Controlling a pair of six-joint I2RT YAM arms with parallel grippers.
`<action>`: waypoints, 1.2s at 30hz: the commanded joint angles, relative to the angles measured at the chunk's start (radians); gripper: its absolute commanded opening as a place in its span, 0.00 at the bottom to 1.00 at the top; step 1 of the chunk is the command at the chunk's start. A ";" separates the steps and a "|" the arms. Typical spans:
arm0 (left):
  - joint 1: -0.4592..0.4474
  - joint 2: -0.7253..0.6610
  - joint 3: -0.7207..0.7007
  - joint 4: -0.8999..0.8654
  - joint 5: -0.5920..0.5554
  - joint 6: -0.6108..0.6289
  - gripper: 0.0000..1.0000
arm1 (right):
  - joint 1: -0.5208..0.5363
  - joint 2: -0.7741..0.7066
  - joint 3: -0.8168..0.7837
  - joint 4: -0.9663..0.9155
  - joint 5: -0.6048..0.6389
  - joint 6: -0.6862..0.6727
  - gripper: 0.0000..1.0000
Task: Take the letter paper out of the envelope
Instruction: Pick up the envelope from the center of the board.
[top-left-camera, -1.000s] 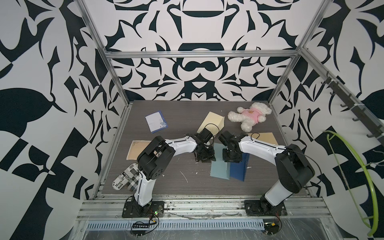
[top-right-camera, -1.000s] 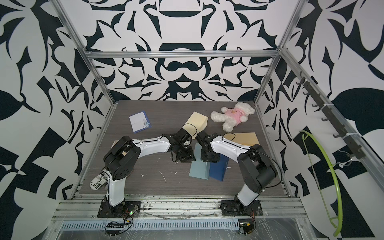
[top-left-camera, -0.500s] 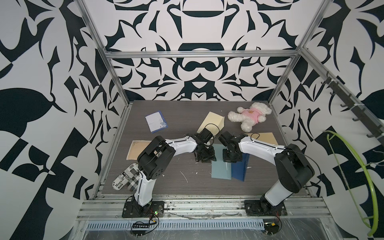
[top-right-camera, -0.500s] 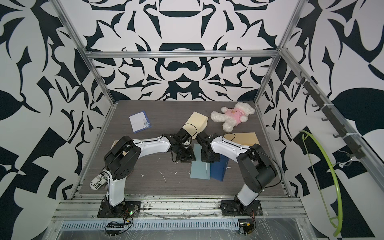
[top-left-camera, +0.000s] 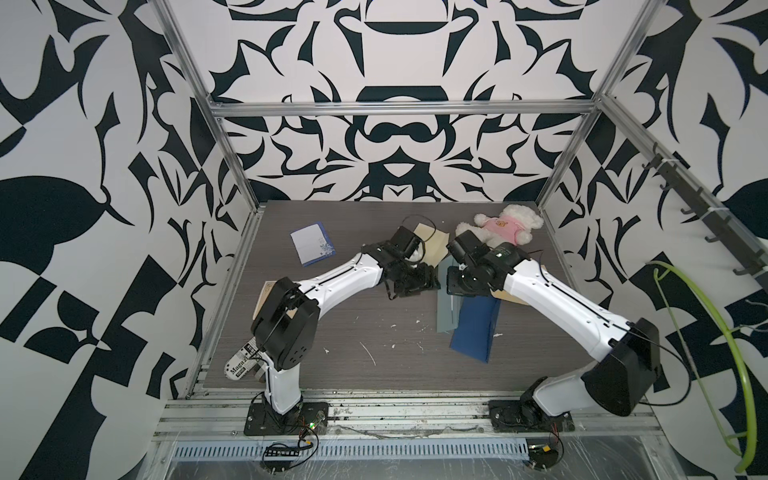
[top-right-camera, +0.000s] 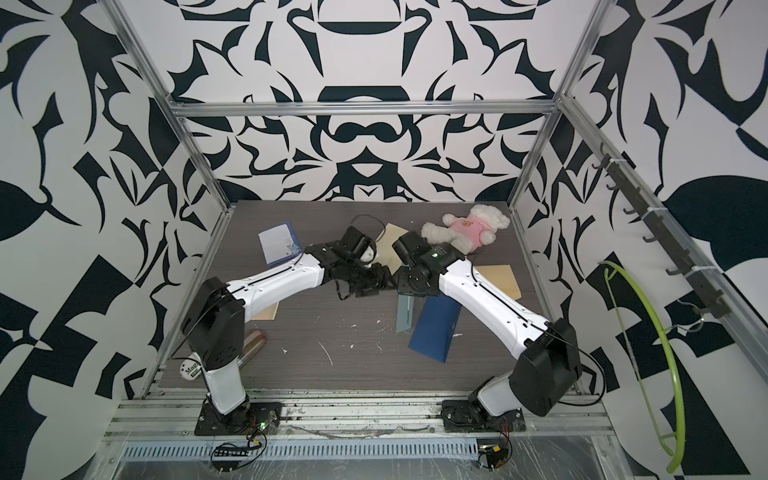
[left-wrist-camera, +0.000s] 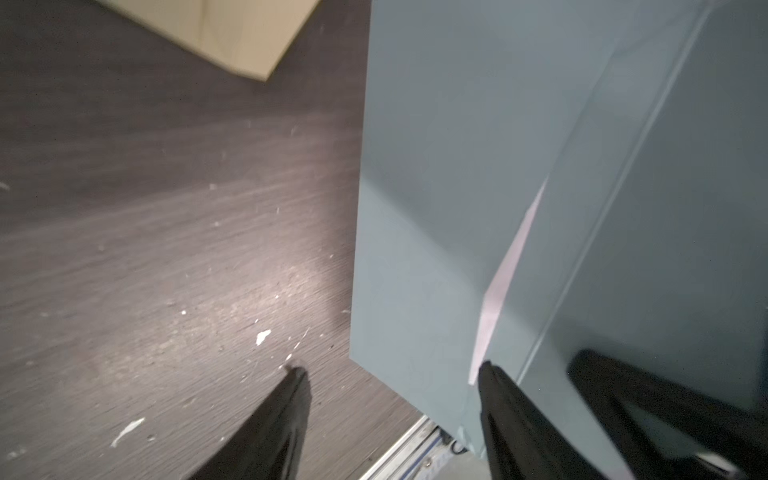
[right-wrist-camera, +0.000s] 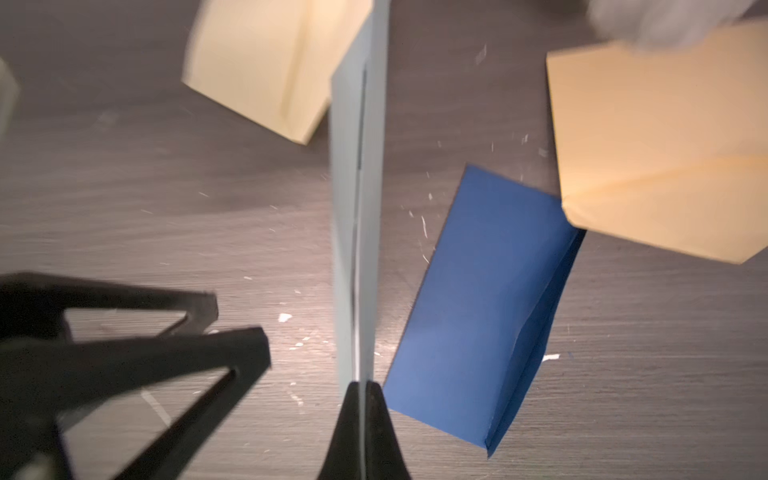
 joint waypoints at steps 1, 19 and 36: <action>0.075 -0.060 0.062 -0.035 0.091 0.074 0.76 | -0.003 -0.041 0.127 -0.071 -0.025 -0.072 0.00; 0.339 -0.168 0.017 0.211 0.535 0.149 0.84 | -0.337 -0.029 0.197 0.521 -1.013 0.014 0.00; 0.413 -0.203 -0.063 0.532 0.580 -0.118 0.75 | -0.361 0.069 0.124 0.890 -1.227 0.247 0.00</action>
